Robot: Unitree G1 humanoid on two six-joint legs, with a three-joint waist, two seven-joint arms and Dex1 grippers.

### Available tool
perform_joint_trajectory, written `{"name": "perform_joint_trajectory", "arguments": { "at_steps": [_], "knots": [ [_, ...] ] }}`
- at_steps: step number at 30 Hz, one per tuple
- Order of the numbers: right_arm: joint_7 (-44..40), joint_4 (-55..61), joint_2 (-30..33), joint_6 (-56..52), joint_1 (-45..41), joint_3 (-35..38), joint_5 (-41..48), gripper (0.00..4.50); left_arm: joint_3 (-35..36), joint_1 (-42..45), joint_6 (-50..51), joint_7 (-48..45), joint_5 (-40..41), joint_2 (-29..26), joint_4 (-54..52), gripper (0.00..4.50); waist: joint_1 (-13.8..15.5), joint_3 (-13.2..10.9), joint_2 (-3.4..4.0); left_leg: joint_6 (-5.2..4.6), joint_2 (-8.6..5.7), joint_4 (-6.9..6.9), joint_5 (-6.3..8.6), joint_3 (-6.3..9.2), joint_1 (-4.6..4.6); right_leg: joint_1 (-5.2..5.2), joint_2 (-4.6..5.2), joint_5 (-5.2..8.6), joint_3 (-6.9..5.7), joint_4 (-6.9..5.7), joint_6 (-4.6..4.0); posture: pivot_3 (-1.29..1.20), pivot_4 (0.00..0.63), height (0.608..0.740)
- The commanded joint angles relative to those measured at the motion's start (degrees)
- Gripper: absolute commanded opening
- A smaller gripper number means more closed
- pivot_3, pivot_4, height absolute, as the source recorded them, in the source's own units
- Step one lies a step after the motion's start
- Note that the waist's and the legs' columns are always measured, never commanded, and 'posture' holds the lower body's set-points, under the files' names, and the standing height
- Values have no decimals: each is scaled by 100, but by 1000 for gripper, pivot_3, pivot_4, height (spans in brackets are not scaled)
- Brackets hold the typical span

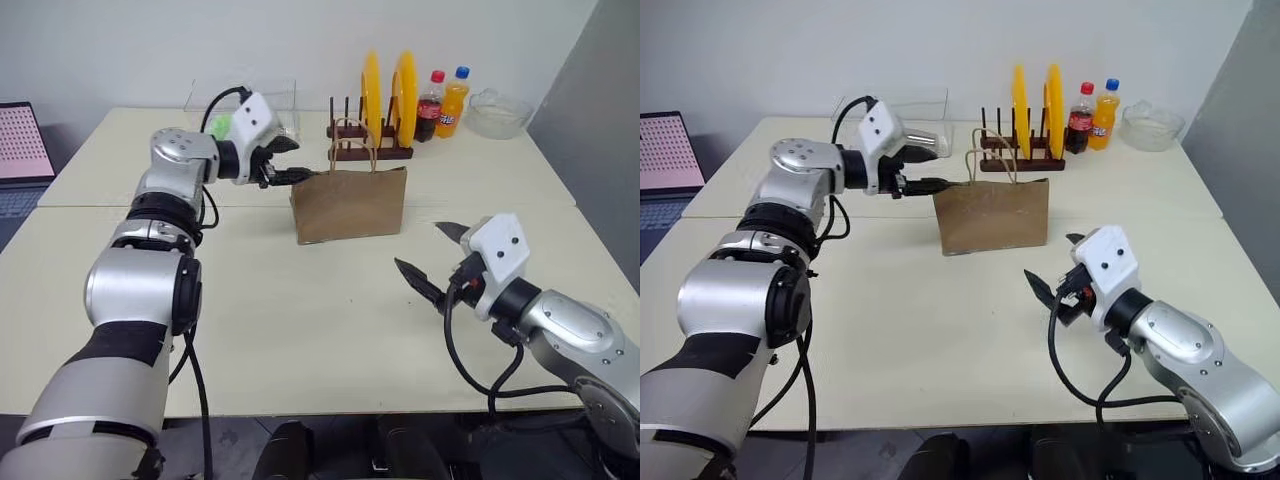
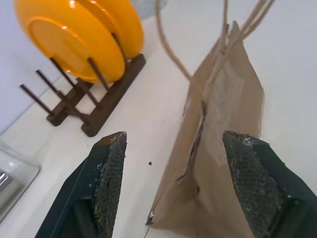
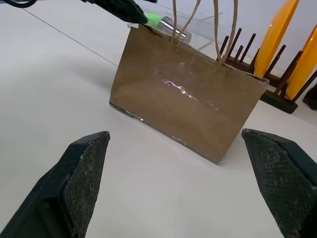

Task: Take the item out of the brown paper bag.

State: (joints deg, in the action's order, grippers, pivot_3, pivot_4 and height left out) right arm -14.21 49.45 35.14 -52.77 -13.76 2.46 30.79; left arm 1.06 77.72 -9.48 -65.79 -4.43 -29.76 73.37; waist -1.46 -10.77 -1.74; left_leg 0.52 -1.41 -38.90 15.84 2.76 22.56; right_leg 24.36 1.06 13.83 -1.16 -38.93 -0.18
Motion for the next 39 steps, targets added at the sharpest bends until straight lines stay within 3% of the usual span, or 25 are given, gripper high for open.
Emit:
{"name": "perform_joint_trajectory", "arguments": {
  "at_steps": [1,4,7,10,14,21,26,30,35,39],
  "knots": [
    [-420,-328,-29,612,-273,-75,-120,4500,321,-318,284,-303,502,-293,-981,3231,-5,0,0,0,0,0,0,-2,-1,0,0,0,2,0,0,0,150,740],
    [-684,-924,103,966,-581,-156,-426,4500,580,-1492,1067,-137,1022,-403,-3239,3231,-32,2,4,0,2,1,0,-3,-5,0,0,-9,7,-1,-15,0,150,740],
    [-1051,-1749,209,1200,-1183,-207,-574,4500,1062,-3586,2657,624,1670,-395,-6833,3231,-91,4,8,2,2,6,0,-10,-19,0,0,-18,36,-3,-31,0,150,740],
    [-1394,-2374,323,1474,-1553,-275,-751,3929,1394,-4825,3847,1391,2140,-294,-8907,3263,-53,3,8,5,2,9,0,-8,-28,-3,0,-18,44,1,-32,0,150,740],
    [-1904,-3547,327,2011,-2336,-574,-1132,2494,1756,-5812,5005,2411,2770,78,-10631,3263,51,2,6,4,3,4,0,1,-26,-13,0,-18,24,-1,-32,0,150,740],
    [-2605,-6266,-70,3618,-4062,-1364,-2284,28,1610,-7060,5488,3070,3367,277,-12085,3263,14,2,7,3,2,9,0,-21,-94,-65,-2,-9,42,7,-20,0,150,740],
    [-2631,-9320,-607,5212,-5553,-1849,-3287,28,1241,-7301,5379,3325,3405,254,-12269,3263,-11,2,7,3,3,14,0,-27,-96,-63,-3,-17,45,3,-37,0,150,740],
    [-2103,-11411,-1063,6084,-6584,-2297,-4206,28,1055,-7408,5265,3396,3440,221,-12358,3263,-20,2,8,4,3,18,0,-34,-96,-59,-3,-18,52,5,-39,0,150,740],
    [-1806,-12455,-1533,6249,-6968,-2593,-4898,28,998,-7545,5144,3393,3487,110,-12364,3263,-11,1,9,6,3,19,0,-34,-82,-48,0,-18,51,6,-41,0,150,740],
    [-2342,-12577,-1598,6546,-6991,-2668,-5171,28,935,-7712,4995,3345,3429,-32,-12375,3263,-12,-1,13,6,3,19,0,-36,-70,-34,1,-19,53,5,-43,0,150,740]
  ]
}}
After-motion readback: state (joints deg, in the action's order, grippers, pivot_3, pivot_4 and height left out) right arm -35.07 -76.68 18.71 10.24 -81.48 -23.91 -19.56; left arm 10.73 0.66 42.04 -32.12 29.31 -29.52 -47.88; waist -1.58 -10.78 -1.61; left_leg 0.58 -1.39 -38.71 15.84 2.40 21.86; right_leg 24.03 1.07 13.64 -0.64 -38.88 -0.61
